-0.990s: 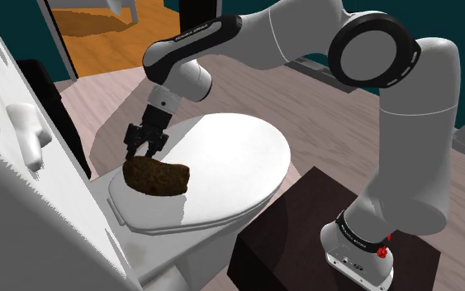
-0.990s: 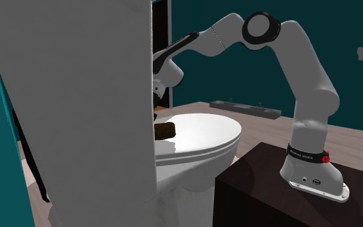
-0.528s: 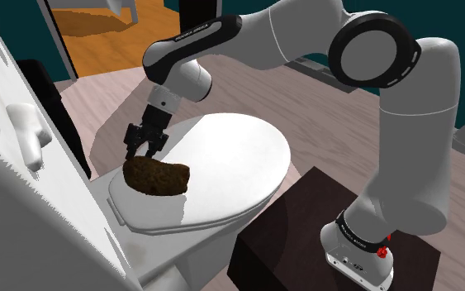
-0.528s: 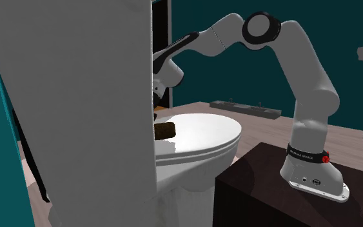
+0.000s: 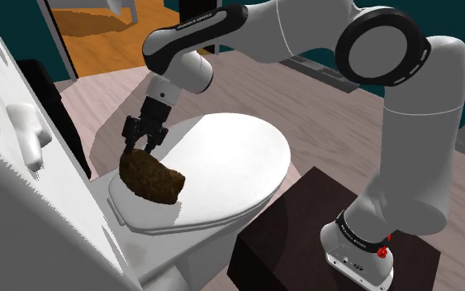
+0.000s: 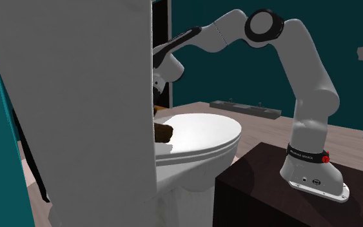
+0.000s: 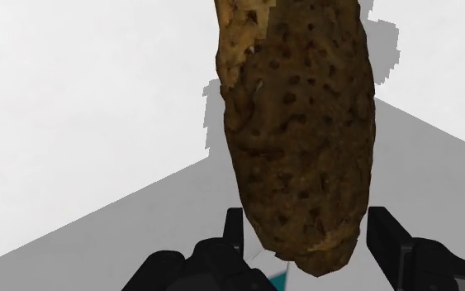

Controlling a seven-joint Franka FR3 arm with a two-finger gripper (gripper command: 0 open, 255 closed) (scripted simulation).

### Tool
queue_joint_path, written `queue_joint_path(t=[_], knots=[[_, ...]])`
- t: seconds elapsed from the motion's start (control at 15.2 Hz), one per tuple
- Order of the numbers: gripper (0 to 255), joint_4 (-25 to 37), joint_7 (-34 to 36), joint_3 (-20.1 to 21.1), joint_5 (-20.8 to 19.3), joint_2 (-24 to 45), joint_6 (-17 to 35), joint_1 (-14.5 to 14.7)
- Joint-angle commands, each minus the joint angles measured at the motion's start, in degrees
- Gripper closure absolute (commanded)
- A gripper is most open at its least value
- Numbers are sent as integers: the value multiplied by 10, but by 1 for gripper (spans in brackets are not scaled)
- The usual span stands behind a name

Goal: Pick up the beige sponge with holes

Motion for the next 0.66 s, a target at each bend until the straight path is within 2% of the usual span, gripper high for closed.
queue_joint_path(t=[0.0,0.59], knots=[[255,2,8,0,-2,-9,-8,0],[255,19,37,-2,-12,-33,-40,-2]])
